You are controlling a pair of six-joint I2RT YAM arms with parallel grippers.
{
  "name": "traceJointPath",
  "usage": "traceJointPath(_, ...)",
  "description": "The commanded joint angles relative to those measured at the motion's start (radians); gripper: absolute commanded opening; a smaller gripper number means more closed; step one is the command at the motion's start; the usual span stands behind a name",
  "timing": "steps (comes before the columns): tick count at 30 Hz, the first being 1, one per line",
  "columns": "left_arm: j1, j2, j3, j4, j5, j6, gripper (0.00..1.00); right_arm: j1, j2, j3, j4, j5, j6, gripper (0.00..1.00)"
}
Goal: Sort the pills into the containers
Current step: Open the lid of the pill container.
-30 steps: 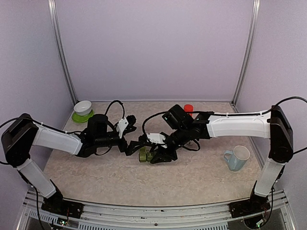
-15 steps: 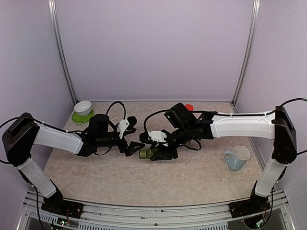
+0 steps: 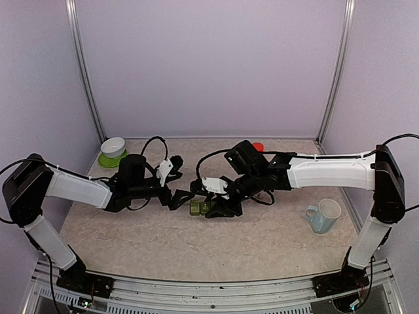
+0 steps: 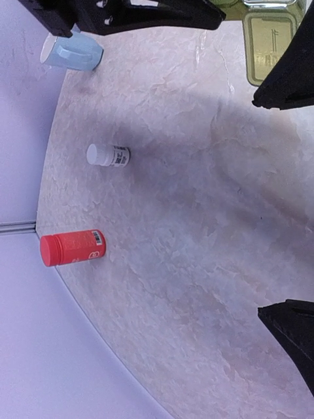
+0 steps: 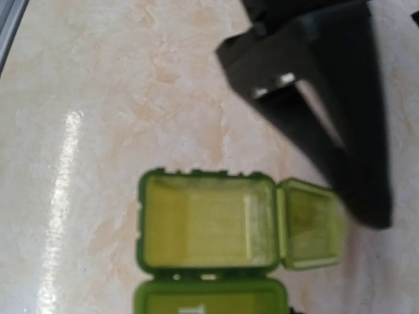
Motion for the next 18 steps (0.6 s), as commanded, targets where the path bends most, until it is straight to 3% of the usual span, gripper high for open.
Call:
traceJointPath(1, 0.022, -0.042, -0.024, 0.061, -0.048, -0.036, 0.99, 0.013, -0.003, 0.009, -0.008, -0.029, -0.002, 0.33)
traceJointPath(18, 0.077, -0.199, -0.203, 0.304, -0.314, -0.137, 0.99, 0.003, 0.059, 0.021, 0.051, 0.128, 0.006, 0.34)
